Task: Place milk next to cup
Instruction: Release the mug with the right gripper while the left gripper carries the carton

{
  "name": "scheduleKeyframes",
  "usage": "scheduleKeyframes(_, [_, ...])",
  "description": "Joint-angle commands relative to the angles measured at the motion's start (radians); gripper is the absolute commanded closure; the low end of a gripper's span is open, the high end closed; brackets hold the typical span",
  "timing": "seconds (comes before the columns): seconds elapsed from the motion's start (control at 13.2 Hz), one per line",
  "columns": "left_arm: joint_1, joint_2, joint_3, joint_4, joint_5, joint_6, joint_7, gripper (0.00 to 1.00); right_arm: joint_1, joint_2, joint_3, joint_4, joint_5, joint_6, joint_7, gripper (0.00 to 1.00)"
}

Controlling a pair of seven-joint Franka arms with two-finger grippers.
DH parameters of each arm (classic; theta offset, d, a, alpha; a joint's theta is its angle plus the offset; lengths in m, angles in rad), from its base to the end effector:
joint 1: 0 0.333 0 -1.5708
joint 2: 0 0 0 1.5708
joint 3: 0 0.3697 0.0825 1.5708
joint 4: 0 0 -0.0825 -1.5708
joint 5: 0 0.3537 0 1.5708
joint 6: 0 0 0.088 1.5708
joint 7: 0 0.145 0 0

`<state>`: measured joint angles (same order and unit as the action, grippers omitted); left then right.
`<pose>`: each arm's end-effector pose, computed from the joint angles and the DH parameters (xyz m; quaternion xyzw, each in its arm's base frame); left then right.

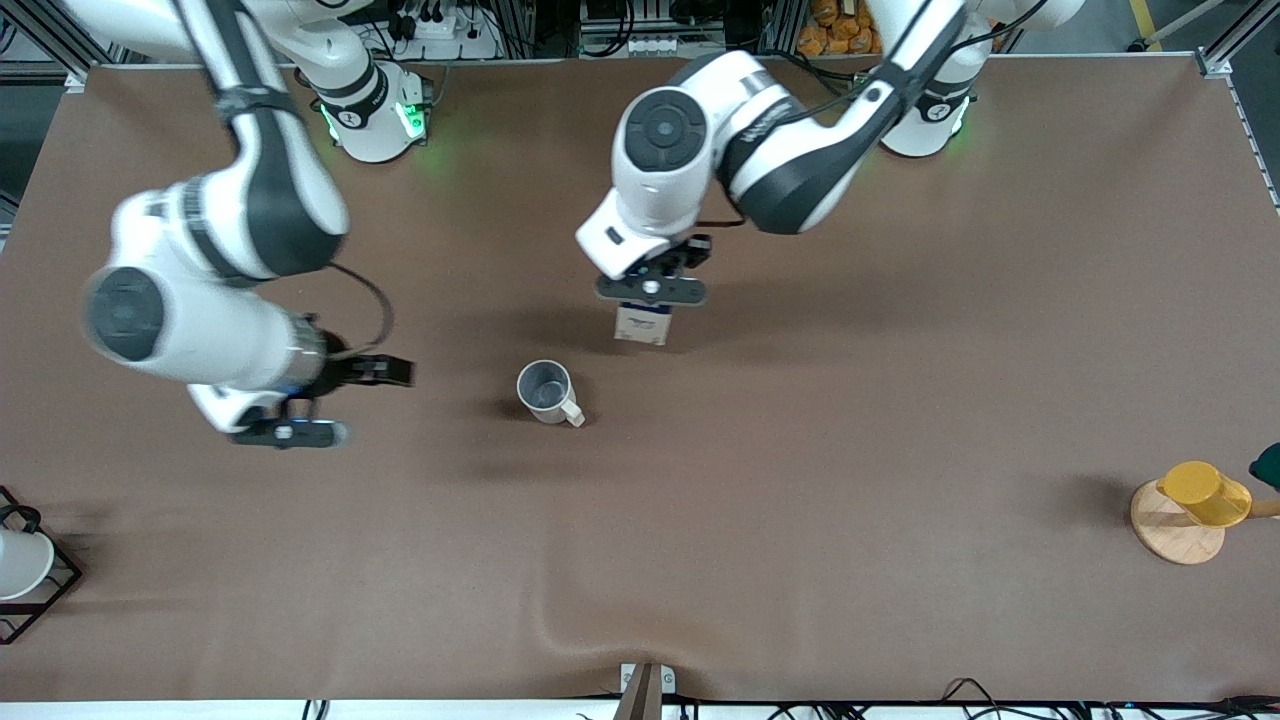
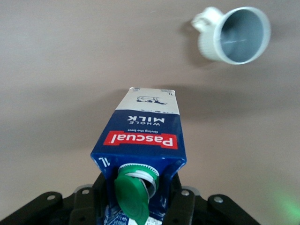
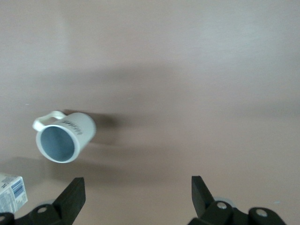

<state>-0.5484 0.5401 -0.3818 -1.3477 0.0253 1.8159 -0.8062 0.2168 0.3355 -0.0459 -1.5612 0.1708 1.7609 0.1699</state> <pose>0.4631 -0.5211 0.4448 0.9954 -0.0420 -0.0756 0.0415 0.6157 0.1316 0.4659 -0.9947 0.0205 0.0791 0.0624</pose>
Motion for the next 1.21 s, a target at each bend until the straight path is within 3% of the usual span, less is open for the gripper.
scheduleKeyframes(0.0, [-0.085, 0.047, 0.053, 0.056, 0.019, 0.066, -0.018, 0.48, -0.109, -0.171, 0.018, -0.146, -0.022, 0.008, -0.132, 0.00])
scheduleKeyframes(0.38, [-0.136, 0.126, 0.081, 0.056, 0.018, 0.168, -0.025, 0.48, -0.269, -0.323, 0.017, -0.201, -0.047, -0.032, -0.328, 0.00])
scheduleKeyframes(0.6, [-0.134, 0.139, 0.081, 0.056, 0.013, 0.184, -0.053, 0.48, -0.246, -0.358, -0.042, -0.201, -0.048, -0.089, -0.300, 0.00])
scheduleKeyframes(0.91, [-0.136, 0.152, 0.081, 0.056, 0.013, 0.221, -0.068, 0.48, -0.229, -0.391, -0.013, -0.177, -0.148, -0.168, -0.187, 0.00])
scheduleKeyframes(1.13, [-0.142, 0.158, 0.080, 0.056, 0.012, 0.244, -0.077, 0.48, -0.235, -0.389, -0.006, -0.134, -0.159, -0.175, -0.178, 0.00])
